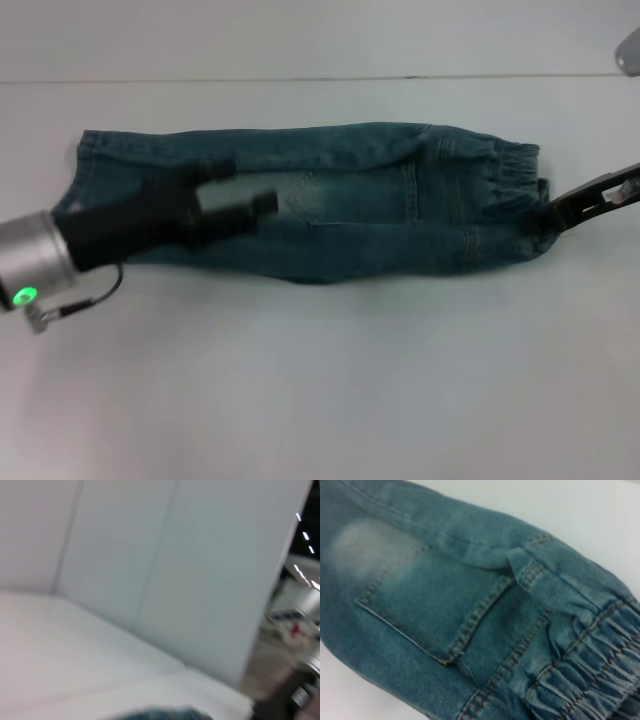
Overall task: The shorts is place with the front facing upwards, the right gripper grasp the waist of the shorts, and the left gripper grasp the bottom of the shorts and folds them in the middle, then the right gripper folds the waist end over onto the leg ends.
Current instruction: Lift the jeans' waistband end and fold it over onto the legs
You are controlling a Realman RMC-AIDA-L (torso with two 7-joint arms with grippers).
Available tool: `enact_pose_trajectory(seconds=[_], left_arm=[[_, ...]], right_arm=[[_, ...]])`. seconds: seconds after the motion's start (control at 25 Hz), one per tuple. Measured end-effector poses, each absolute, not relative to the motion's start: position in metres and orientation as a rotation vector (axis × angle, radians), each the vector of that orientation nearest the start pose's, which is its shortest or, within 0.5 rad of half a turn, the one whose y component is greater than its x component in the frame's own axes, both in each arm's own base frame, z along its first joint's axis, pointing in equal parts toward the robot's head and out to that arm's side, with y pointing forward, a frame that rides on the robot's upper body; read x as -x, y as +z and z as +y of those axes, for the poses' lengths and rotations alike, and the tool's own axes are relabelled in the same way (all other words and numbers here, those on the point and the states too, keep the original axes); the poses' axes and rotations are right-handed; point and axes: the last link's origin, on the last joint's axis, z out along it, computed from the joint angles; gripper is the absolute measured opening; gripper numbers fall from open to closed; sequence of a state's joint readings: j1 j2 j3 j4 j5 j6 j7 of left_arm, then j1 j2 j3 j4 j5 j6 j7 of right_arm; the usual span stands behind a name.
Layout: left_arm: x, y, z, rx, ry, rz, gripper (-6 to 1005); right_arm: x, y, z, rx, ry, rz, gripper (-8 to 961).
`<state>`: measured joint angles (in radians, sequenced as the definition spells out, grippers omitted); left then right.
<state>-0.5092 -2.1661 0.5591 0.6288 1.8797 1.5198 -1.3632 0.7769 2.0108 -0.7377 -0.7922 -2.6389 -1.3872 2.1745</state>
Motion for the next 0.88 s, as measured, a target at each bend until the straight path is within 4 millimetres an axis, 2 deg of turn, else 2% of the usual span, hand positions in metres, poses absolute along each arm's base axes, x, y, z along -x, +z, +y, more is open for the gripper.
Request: enact_pose_trajectory(seconds=[0.16,0.28,0.52,0.68,0.88], left_arm=[[0.249,-0.023,0.35,2.301,-1.044,-0.663,913],[0.245,-0.041,0.359,2.194,-1.002,-0.536,899],[0.242,-0.073,0.372,2.077,-0.781,-0.394,662],[0.247,-0.095,0.366,2.022,-0.564,-0.26,517],[0.242,-0.113,0.352,2.003,-0.428,-0.131,321]], right_arm=[[-0.253,0.048,0.4,2.502,-0.099,1.166,169],[-0.247,0.058,0.397,2.524,-0.067,1.146,145],[-0.236,0.071,0.389,2.582,-0.022,1.117,77],[-0.225,0.08,0.384,2.643,0.047,1.097,70],[-0.215,0.092,0.383,2.674,0.12,1.076,71]])
